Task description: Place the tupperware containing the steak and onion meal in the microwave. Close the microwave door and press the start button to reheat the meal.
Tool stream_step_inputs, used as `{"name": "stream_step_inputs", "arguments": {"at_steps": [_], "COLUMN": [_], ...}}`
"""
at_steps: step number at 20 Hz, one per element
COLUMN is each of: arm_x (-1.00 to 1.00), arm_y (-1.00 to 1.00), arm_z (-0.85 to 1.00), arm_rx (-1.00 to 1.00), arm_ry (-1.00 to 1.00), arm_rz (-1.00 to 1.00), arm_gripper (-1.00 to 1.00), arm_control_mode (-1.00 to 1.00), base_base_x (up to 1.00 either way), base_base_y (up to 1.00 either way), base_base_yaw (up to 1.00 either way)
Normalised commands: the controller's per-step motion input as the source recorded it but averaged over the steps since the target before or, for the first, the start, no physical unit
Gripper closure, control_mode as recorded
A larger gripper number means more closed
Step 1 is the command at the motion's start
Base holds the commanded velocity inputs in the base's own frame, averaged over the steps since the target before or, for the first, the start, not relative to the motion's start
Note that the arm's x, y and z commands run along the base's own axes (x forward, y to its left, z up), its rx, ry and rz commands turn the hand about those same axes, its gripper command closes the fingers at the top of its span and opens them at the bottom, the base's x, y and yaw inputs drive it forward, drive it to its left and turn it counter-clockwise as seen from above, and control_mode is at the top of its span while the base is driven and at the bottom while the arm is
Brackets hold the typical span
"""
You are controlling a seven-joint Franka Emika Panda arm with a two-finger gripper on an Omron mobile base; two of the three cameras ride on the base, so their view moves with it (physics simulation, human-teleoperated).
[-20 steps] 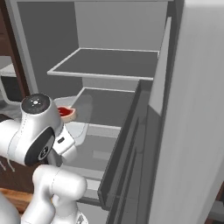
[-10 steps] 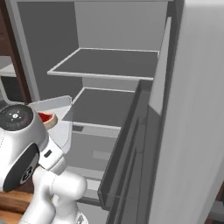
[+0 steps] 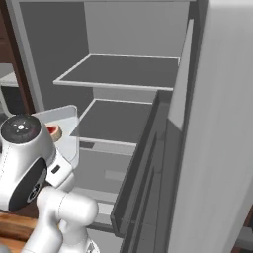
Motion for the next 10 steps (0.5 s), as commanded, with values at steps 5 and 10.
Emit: {"name": "stream_step_inputs", "arguments": {"at_steps": [5,10], "arm_x": [0.2,0.05], "arm_y": [0.0,0.0], "arm_z": [0.0,0.0], "arm_rx": [0.0,0.0], "arm_ry": [0.0,0.0], "arm_rz": [0.0,0.0], "arm_gripper": [1.0,1.0], "arm_control_mode": [-1.0,-1.0], "base_base_x": [0.0,0.0], "base_base_y": [0.0,0.0], "base_base_yaw": [0.0,0.0]}}
